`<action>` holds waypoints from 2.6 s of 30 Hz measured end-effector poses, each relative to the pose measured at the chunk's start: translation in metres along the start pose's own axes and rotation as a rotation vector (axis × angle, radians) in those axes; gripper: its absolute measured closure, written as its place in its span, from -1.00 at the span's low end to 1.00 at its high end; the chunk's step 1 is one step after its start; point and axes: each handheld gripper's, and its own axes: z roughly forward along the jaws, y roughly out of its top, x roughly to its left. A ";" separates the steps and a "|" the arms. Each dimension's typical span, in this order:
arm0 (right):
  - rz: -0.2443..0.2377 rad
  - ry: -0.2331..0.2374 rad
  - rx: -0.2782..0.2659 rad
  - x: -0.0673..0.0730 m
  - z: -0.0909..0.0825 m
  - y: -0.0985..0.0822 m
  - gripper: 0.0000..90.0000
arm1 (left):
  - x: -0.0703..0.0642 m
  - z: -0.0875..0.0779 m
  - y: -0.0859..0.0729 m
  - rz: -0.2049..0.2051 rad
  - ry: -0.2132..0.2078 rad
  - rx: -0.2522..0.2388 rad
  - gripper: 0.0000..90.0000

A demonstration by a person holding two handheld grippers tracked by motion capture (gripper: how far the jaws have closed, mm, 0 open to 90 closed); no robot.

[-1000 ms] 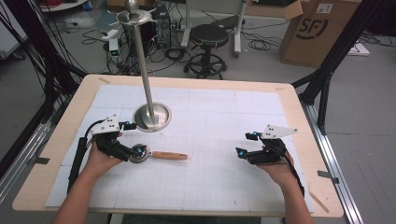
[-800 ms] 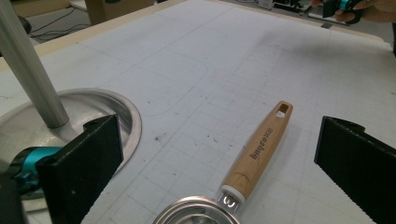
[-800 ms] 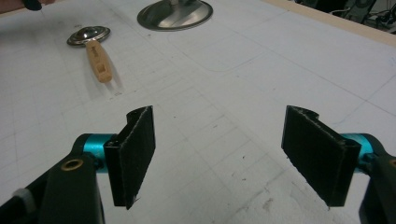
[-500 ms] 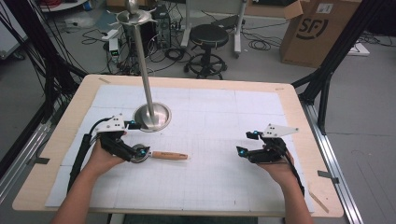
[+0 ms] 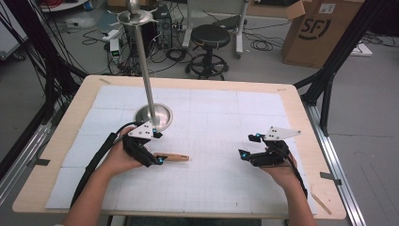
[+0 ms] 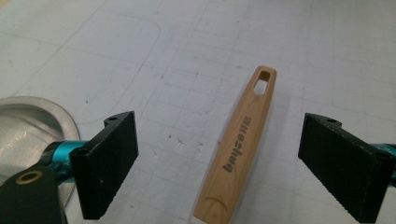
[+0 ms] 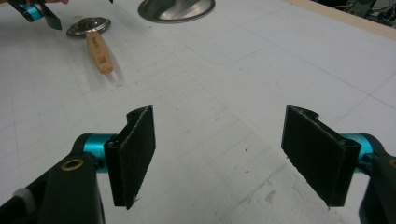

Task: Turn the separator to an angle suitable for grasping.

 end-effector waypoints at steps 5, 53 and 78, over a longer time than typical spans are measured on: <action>0.002 -0.007 0.009 0.001 -0.001 -0.003 -0.44 | -0.001 0.004 0.005 0.030 -0.038 0.067 -0.52; -0.008 -0.011 0.046 0.006 0.005 -0.005 -0.40 | 0.003 0.023 -0.001 0.004 -0.070 0.285 0.40; -0.011 -0.006 0.055 0.007 0.009 -0.005 -0.40 | 0.004 0.024 0.002 -0.028 -0.057 0.308 0.49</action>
